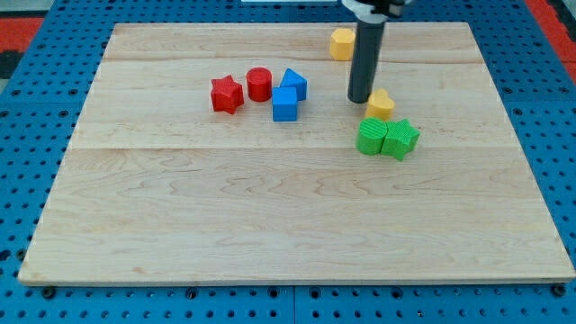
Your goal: Group the green and yellow blocks into each other
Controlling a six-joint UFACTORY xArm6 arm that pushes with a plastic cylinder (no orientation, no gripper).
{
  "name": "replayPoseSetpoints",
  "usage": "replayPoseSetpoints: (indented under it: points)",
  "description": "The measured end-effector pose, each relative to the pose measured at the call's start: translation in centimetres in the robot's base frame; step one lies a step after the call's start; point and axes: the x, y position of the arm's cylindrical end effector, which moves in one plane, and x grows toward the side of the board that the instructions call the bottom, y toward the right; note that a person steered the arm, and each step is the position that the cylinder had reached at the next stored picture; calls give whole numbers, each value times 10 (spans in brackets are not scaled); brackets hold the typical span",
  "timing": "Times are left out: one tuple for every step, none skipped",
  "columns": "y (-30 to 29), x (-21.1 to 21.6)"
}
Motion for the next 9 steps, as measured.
replayPoseSetpoints:
  points:
    - [-4,-23]
    - [23,-92]
    - [-3,-163]
    - [-57,-152]
    - [-26,-102]
    - [-37,-128]
    - [-6,-133]
    - [7,-72]
    - [7,-11]
